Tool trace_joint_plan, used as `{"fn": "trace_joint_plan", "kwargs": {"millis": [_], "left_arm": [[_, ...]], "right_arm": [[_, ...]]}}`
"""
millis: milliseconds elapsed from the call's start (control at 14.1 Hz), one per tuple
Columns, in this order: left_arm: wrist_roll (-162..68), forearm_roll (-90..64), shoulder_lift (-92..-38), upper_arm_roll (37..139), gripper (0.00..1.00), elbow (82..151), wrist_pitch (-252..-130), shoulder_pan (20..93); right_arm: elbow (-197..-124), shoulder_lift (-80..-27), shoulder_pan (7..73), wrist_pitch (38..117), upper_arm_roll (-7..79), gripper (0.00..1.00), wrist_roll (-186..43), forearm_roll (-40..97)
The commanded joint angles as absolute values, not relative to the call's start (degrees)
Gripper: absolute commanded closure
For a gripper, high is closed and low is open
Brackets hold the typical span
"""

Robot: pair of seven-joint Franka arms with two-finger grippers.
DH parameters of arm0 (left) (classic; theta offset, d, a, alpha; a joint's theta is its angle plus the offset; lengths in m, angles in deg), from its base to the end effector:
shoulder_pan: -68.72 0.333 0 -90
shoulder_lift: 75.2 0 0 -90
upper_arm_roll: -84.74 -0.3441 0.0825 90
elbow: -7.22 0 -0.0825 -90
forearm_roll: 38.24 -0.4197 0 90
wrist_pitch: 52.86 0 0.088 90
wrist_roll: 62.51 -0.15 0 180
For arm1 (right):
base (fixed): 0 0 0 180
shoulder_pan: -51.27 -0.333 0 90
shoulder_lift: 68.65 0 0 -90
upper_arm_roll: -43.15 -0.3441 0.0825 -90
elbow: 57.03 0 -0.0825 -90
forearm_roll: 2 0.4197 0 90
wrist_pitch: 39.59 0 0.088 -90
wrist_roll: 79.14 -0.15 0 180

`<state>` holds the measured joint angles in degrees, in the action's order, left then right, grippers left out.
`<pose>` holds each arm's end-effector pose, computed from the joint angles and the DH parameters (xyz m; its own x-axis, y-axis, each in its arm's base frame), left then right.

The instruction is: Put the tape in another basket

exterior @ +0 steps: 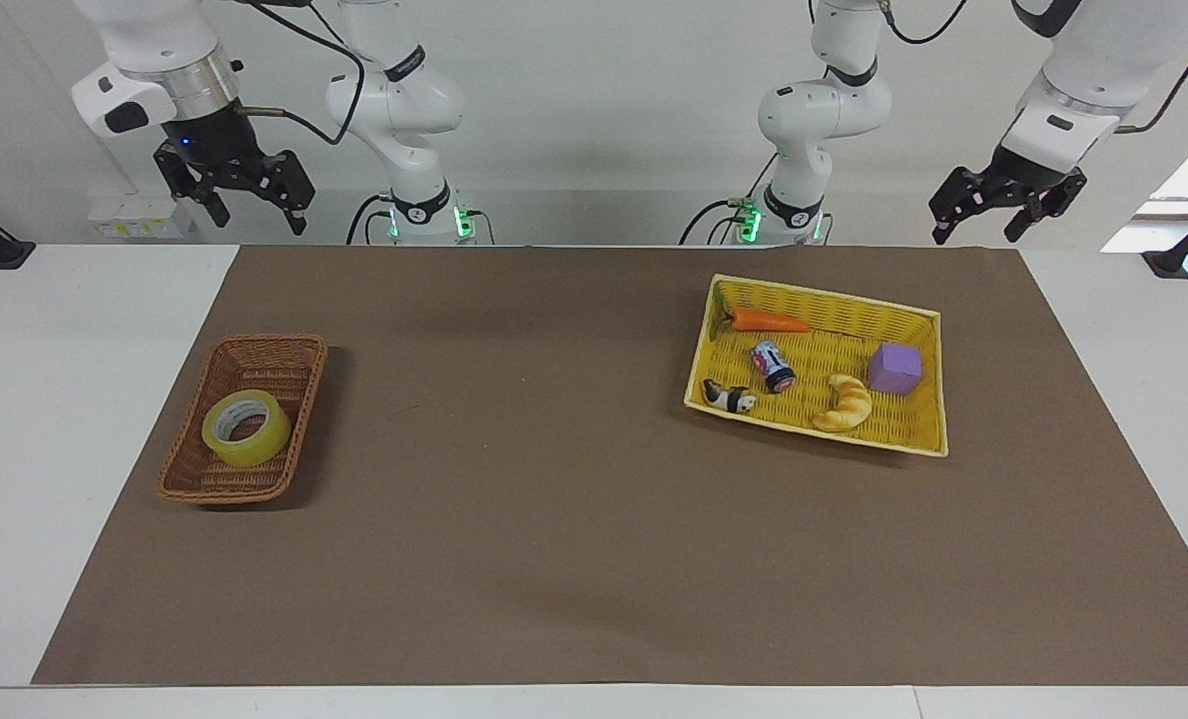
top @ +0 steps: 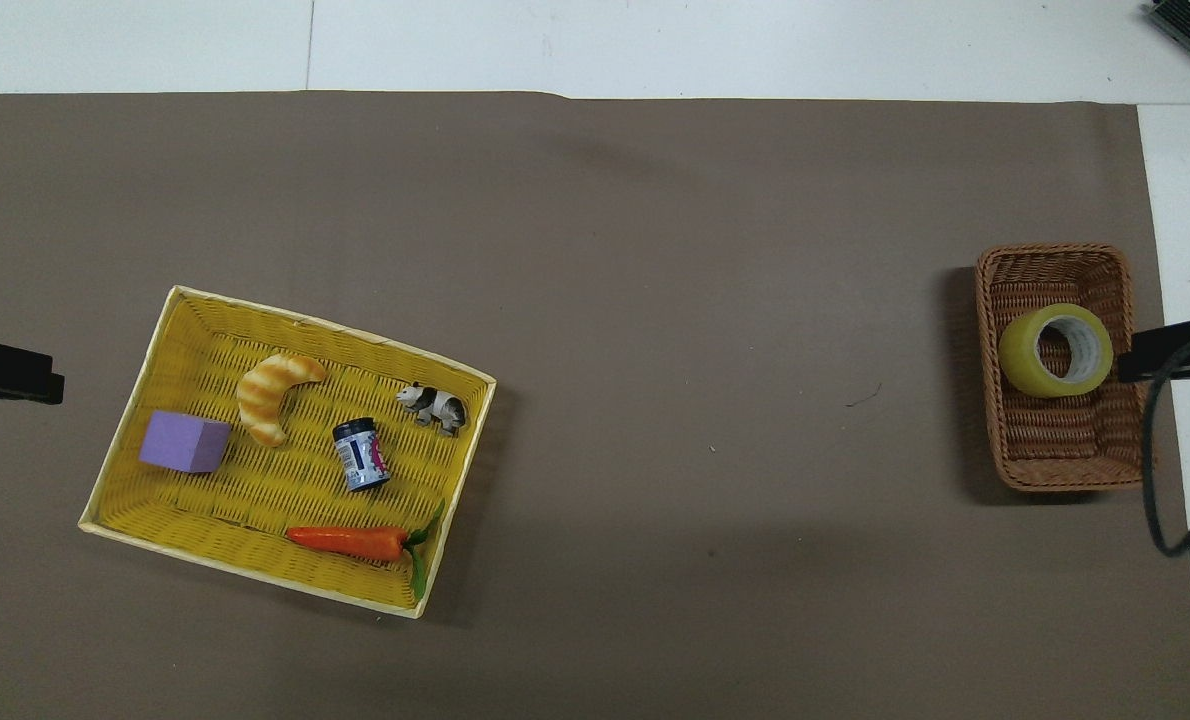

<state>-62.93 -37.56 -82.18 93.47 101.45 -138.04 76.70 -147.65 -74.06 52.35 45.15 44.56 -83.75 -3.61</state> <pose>0.5381 -0.0138 0.6332 0.9991 -0.0196 -0.0376 -0.0199 -0.9998 -0.0063 0.5471 -0.0289 0.6499 0.9920 -0.1260 -0.0061 -0.1258 -0.9917 0.0263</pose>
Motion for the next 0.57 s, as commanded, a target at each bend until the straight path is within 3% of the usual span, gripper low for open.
{"fn": "trace_joint_plan", "kwargs": {"millis": [0,498], "left_arm": [[-62.69,-38.06,-82.76,93.71,0.0,101.18,-137.15,77.16],[-62.69,-38.06,-82.76,93.71,0.0,101.18,-137.15,77.16]], "right_arm": [[-146.95,-73.92,52.5,44.35,44.39,0.0,-83.01,-3.58],[-147.03,-74.01,52.59,43.91,44.47,0.0,-83.27,-2.61]]}}
